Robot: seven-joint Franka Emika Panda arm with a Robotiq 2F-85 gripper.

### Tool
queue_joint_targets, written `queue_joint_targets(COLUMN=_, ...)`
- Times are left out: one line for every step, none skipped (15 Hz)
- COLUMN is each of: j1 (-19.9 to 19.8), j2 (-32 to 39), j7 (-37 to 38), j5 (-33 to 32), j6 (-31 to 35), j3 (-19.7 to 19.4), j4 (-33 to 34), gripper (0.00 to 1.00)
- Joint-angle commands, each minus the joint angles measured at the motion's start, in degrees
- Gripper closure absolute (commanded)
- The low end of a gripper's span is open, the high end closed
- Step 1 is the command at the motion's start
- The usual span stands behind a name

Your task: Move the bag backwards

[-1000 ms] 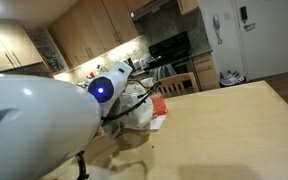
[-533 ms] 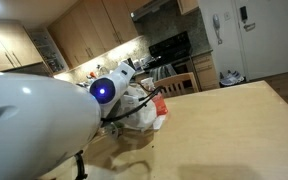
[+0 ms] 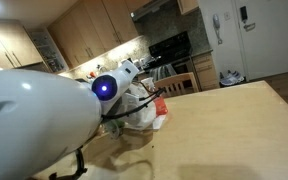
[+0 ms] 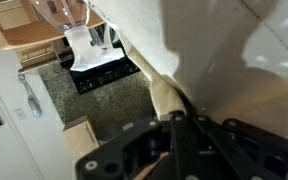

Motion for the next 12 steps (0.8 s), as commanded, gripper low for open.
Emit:
queue_joint_targets(j1=0.87, j2=-0.58, j7=3.01, j5=2.15, j6=0.87, j3=3.02, j4=2.95, gripper=0.99)
queue_joint_targets(j1=0.93, j2=-0.55, j7=3.55, j5=2.31, j6=0.87, j3=3.25, j4=3.31, gripper=0.99)
queue_joint_targets(j1=1.04, j2=-0.06, j7=4.27, j5=2.63, j6=0.87, j3=3.45, j4=3.63, gripper=0.99)
queue_joint_targets(j1=1.26, j2=-0.09, j7=4.58, j5=2.72, j6=0.87, j3=3.57, j4=3.87, gripper=0.99)
queue_joint_targets(j1=1.5, j2=-0.12, j7=4.56, j5=2.34, j6=0.82, j3=3.86, j4=4.01, gripper=0.99)
queue_joint_targets(j1=2.01, j2=-0.11, j7=4.03, j5=1.7, j6=0.84, j3=4.17, j4=4.3, gripper=0.99)
queue_joint_targets(j1=2.5, j2=-0.13, j7=3.64, j5=1.21, j6=0.85, j3=4.39, j4=3.85, gripper=0.99)
queue_joint_targets(j1=3.0, j2=-0.14, j7=3.4, j5=0.87, j6=0.86, j3=4.49, j4=3.55, gripper=0.99)
queue_joint_targets(j1=3.74, j2=-0.15, j7=3.09, j5=0.53, j6=0.87, j3=4.52, j4=3.43, gripper=0.99)
queue_joint_targets(j1=4.52, j2=-0.17, j7=3.17, j5=0.51, j6=0.86, j3=4.62, j4=3.34, gripper=0.99)
queue_joint_targets(j1=5.4, j2=-0.16, j7=3.11, j5=0.37, j6=0.86, j3=4.45, j4=3.26, gripper=0.99)
queue_joint_targets(j1=6.3, j2=-0.12, j7=3.1, j5=0.36, j6=0.86, j3=4.24, j4=3.36, gripper=0.99)
